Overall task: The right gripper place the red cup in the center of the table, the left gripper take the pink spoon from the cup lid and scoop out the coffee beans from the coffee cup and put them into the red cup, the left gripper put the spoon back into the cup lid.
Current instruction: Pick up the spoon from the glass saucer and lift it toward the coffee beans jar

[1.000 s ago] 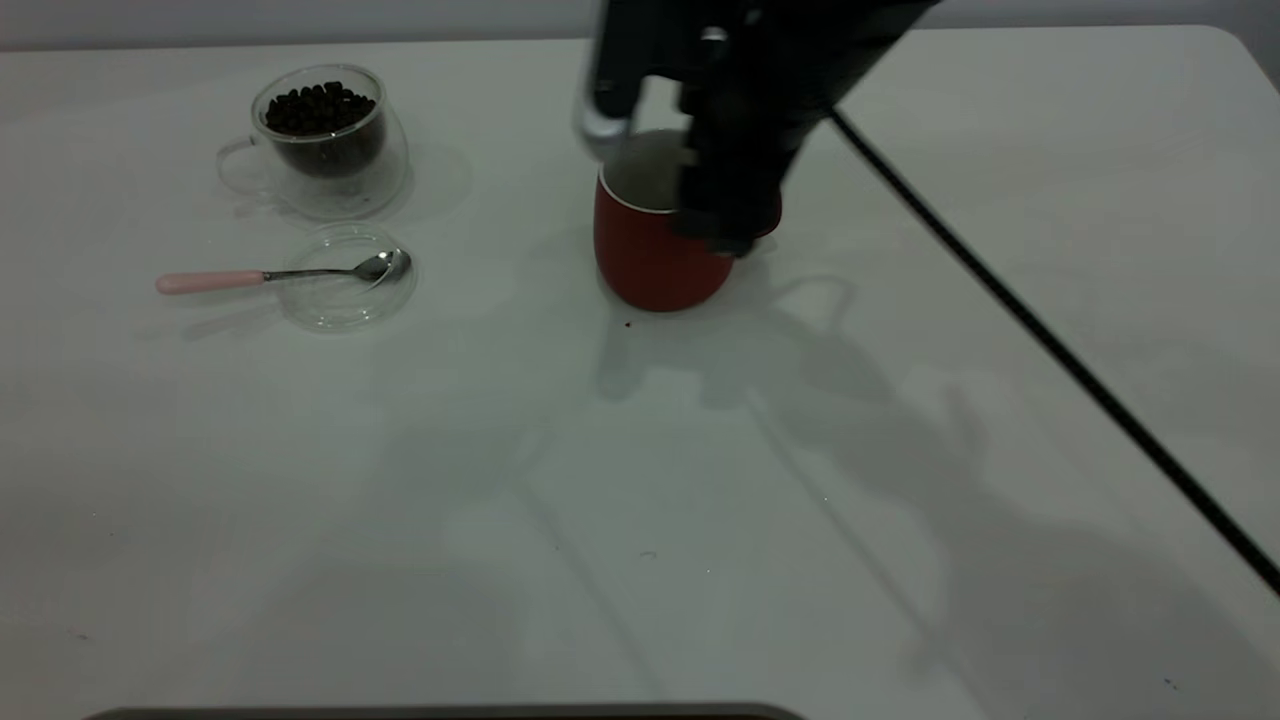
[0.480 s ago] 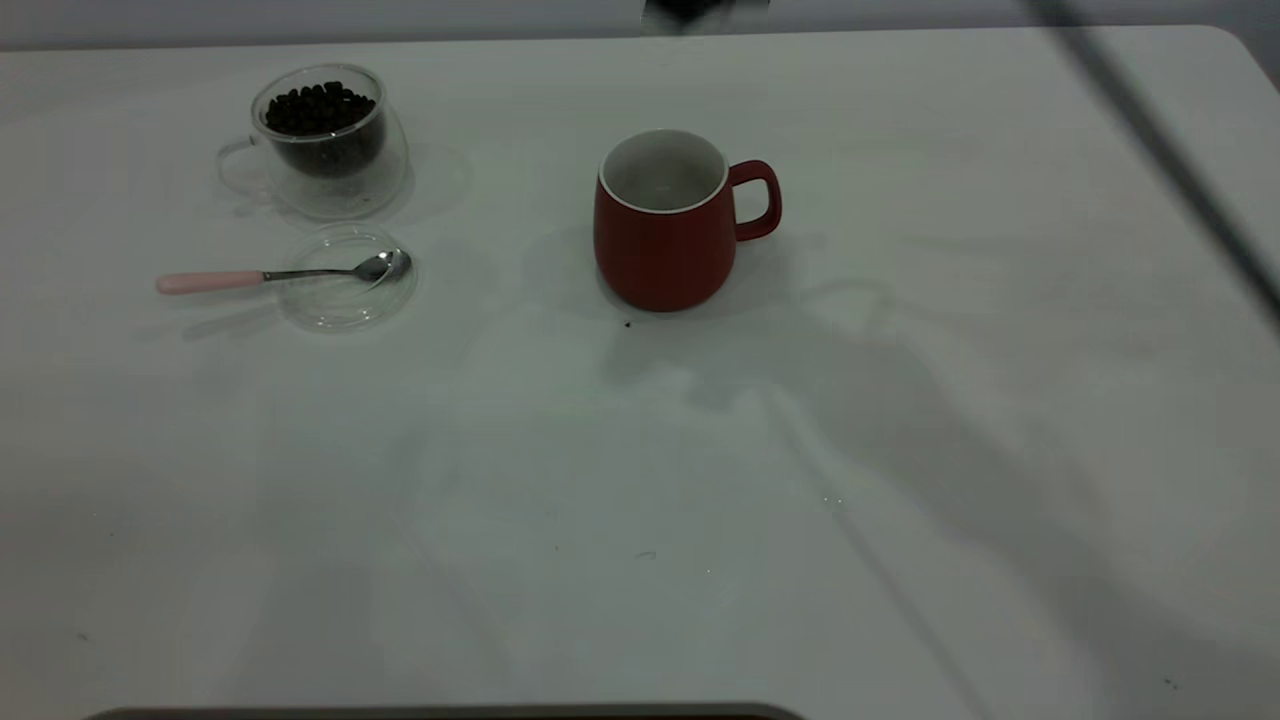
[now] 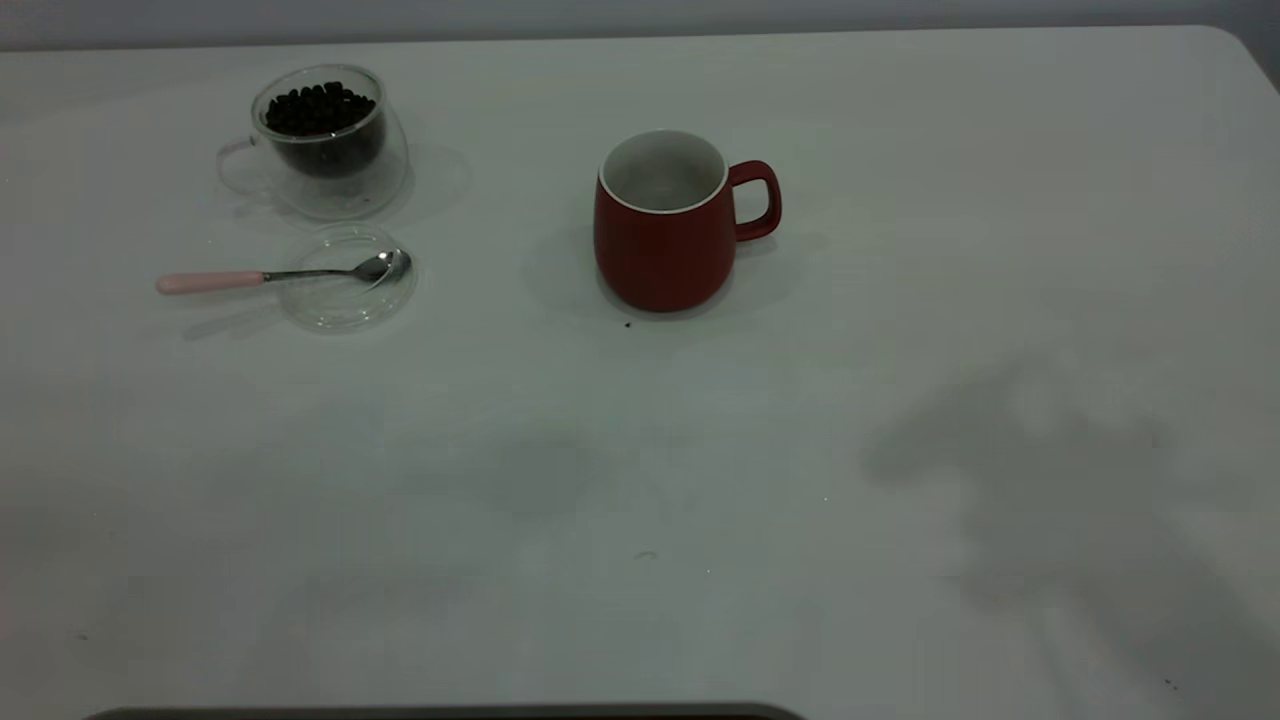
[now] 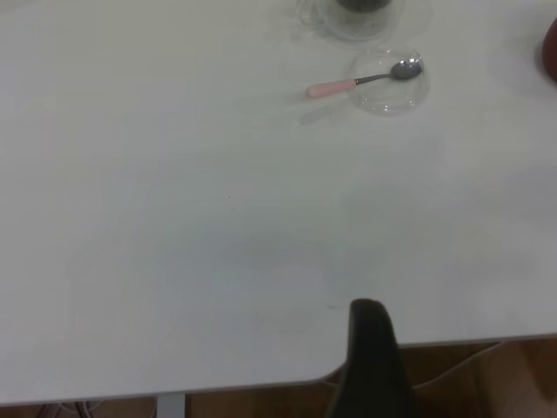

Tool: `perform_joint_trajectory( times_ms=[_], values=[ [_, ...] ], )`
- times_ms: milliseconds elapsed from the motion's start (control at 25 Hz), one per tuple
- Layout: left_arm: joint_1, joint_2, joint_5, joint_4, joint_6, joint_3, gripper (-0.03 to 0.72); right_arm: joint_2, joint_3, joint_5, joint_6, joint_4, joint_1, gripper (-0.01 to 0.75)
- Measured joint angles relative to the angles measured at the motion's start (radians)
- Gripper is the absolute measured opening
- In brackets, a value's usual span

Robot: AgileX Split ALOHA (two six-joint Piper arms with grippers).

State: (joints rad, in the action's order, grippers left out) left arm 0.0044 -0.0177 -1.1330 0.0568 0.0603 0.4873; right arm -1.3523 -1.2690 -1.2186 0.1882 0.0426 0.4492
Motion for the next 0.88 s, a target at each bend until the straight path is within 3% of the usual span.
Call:
perform_joint_trajectory(
  times_ms=[720,880],
  values=[
    [0.0,0.0,0.0,0.0,0.0,0.0,0.589,0.621,0.462,-0.017,-0.13,0.033,-0.002,0.591],
    [0.0,0.0,0.0,0.0,0.0,0.0,0.589,0.776,0.551,-0.017,-0.158,0.055,-0.052,0.591]
  ],
)
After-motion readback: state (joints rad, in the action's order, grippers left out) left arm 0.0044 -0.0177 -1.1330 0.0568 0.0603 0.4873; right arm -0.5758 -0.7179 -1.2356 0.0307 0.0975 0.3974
